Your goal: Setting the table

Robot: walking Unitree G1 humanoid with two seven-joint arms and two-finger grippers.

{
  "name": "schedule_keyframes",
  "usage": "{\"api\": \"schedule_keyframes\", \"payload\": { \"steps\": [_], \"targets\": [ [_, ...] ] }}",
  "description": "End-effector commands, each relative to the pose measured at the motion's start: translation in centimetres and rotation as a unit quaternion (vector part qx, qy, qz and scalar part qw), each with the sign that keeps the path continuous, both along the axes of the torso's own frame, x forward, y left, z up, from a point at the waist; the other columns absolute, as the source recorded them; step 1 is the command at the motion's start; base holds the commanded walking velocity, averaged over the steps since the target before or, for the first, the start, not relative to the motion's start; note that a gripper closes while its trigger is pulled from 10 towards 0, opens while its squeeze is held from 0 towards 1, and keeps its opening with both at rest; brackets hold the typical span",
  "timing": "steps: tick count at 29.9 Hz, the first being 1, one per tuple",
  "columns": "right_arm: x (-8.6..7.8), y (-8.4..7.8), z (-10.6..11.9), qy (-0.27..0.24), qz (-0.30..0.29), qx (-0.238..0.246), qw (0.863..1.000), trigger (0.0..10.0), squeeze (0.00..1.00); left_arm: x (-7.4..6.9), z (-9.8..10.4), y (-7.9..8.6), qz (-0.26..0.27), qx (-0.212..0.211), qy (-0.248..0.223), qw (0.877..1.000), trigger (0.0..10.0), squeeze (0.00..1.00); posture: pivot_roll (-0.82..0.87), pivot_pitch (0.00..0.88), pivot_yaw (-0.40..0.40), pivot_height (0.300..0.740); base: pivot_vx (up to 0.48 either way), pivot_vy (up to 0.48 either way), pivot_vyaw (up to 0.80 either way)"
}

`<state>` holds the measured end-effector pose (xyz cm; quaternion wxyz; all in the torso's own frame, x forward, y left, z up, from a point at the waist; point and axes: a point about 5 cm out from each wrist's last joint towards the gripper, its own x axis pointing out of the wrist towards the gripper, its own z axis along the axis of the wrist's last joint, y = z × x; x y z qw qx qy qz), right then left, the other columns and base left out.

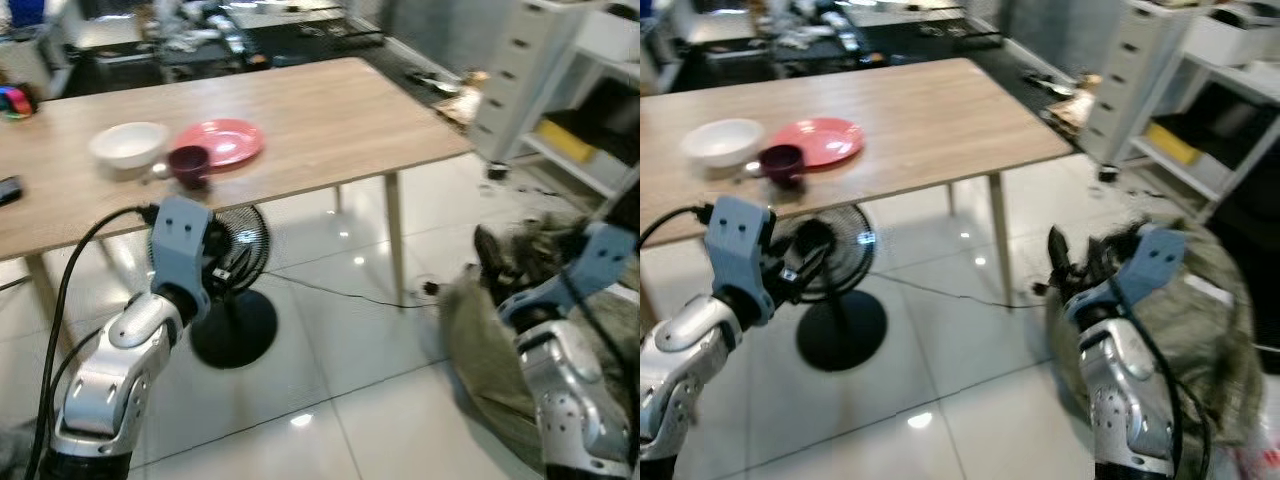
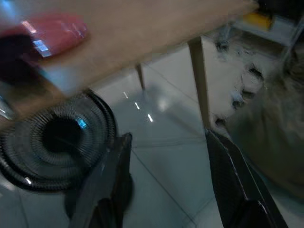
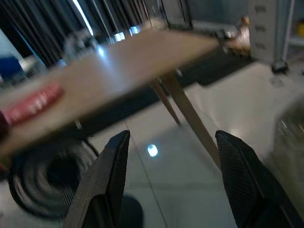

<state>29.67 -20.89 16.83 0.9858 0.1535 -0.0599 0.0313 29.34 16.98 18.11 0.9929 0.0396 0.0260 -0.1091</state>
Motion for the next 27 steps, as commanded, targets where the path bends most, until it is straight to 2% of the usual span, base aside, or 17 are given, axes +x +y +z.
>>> {"api": "schedule_keyframes", "payload": {
  "steps": [1,2,3,4,9,10,12,14,15,16,19,22,24,27],
  "targets": [
    [-0.4,1.9,-3.7,0.06,0.056,-0.005,0.997,10.0,0.0,-0.6,-2.7,1.8,0.052,0.019,0.03,0.998,10.0,0.0,0.02,0.0,0.061,0.74,0.0,0.0,-0.8],
    [-0.6,2.5,-5.2,0.082,0.075,-0.013,0.994,10.0,0.0,-1.1,-4.1,2.5,0.073,0.021,0.048,0.996,10.0,0.0,0.02,0.0,0.055,0.74,0.0,0.0,-0.8],
    [-0.6,2.5,-5.2,0.082,0.075,-0.013,0.994,10.0,0.0,-1.1,-4.1,2.5,0.073,0.021,0.048,0.996,10.0,0.0,0.02,0.0,0.055,0.74,0.0,0.0,-0.8],
    [-0.8,2.9,-6.1,0.096,0.087,-0.019,0.991,10.0,0.0,-1.4,-5.0,3.0,0.087,0.021,0.06,0.994,10.0,0.0,0.03,0.0,0.052,0.74,0.0,0.0,-0.8],
    [-1.9,4.5,-12.0,0.186,0.126,-0.049,0.973,10.0,0.0,-4.2,-11.3,5.3,0.128,0.032,0.14,0.981,10.0,0.0,0.04,0.011,0.026,0.74,0.0,0.0,-0.8],
    [-1.9,4.5,-12.0,0.186,0.126,-0.049,0.973,10.0,0.0,-4.2,-11.3,5.3,0.128,0.032,0.14,0.981,10.0,0.0,0.04,0.011,0.026,0.74,0.0,0.0,-0.8],
    [-2.2,4.6,-13.6,0.213,0.126,-0.055,0.967,10.0,0.0,-5.0,-13.2,5.6,0.13,0.04,0.165,0.977,10.0,0.0,0.05,0.011,0.013,0.74,0.0,0.0,-0.8],
    [-2.2,4.6,-13.6,0.213,0.126,-0.055,0.967,10.0,0.0,-5.0,-13.2,5.6,0.13,0.04,0.165,0.977,10.0,0.0,0.05,0.011,0.013,0.74,0.0,0.0,-0.8],
    [-2.7,4.6,-15.1,0.239,0.122,-0.065,0.961,10.0,0.0,-5.9,-15.4,5.9,0.132,0.061,0.196,0.97,10.0,0.0,0.05,0.01,0.011,0.74,0.0,0.0,-0.8],
    [-2.9,4.5,-15.8,0.251,0.116,-0.073,0.958,10.0,0.0,-6.3,-16.5,6.1,0.132,0.069,0.212,0.966,10.0,0.0,0.05,0.008,0.01,0.74,0.0,0.0,-0.8],
    [-3.2,4.1,-16.5,0.264,0.097,-0.081,0.956,10.0,0.0,-6.7,-17.4,6.2,0.131,0.074,0.227,0.962,10.0,0.0,0.05,0.009,0.013,0.74,0.0,0.0,-0.8],
    [-3.5,3.3,-17.3,0.285,0.043,-0.072,0.955,10.0,0.0,-6.5,-17.6,5.7,0.111,0.05,0.22,0.968,10.0,0.0,0.04,0.008,0.016,0.74,0.0,0.0,-0.8],
    [-3.5,3.2,-17.4,0.287,0.04,-0.071,0.955,10.0,0.0,-6.4,-17.6,5.6,0.11,0.047,0.218,0.969,10.0,0.0,0.04,0.008,0.016,0.74,0.0,0.0,-0.8],
    [-4.9,3.9,-18.8,0.322,0.01,-0.057,0.945,10.0,0.0,-5.9,-17.7,4.9,0.106,0.038,0.202,0.973,10.0,0.0,0.03,0.008,0.013,0.74,0.0,0.0,-0.8]
  ]
}}
